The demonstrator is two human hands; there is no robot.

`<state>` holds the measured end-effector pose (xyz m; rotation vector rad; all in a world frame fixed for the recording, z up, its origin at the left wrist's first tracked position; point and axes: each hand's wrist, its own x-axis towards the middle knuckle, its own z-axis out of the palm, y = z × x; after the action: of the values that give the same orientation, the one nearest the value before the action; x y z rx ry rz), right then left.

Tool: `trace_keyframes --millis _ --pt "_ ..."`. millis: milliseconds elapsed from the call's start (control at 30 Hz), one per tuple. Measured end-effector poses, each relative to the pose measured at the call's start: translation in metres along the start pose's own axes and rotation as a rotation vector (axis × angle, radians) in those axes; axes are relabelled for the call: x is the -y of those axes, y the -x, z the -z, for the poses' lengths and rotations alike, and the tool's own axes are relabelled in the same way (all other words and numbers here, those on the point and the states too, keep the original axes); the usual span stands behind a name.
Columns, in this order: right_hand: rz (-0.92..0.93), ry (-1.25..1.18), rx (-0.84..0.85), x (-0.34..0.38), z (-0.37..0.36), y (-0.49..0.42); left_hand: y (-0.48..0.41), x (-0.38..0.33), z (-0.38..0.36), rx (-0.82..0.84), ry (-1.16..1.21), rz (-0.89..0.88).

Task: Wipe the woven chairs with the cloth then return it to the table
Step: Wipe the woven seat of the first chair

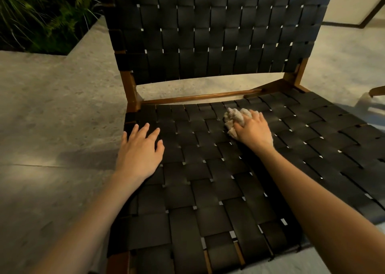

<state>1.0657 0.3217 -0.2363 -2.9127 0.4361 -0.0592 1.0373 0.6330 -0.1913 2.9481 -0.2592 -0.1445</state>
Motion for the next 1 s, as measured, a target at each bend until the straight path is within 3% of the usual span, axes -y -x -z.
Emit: trace_keyframes --millis 267,400,500,600,733,867,1000 --pt "0.258 -0.301 0.053 0.125 -0.015 0.073 0.023 -0.006 -0.001 0.027 -0.064 -0.008" --pt "0.230 -0.279 0.105 0.085 -0.005 0.069 0.045 -0.014 -0.001 0.054 -0.091 -0.020" --pt "0.074 -0.121 0.010 0.011 0.016 0.058 0.060 -0.021 0.001 0.047 -0.092 -0.045" --pt "-0.049 0.002 0.030 -0.030 0.034 0.055 0.070 -0.025 0.003 0.044 -0.087 -0.070" --pt "0.013 -0.138 0.144 0.022 0.031 0.074 0.081 -0.028 0.006 0.052 -0.076 -0.091" --pt "0.287 -0.328 0.206 0.102 0.016 0.120 0.095 -0.029 0.008 0.067 -0.087 -0.091" --pt "0.291 -0.308 0.209 0.077 0.030 0.129 0.115 -0.026 0.010 0.030 -0.057 -0.094"
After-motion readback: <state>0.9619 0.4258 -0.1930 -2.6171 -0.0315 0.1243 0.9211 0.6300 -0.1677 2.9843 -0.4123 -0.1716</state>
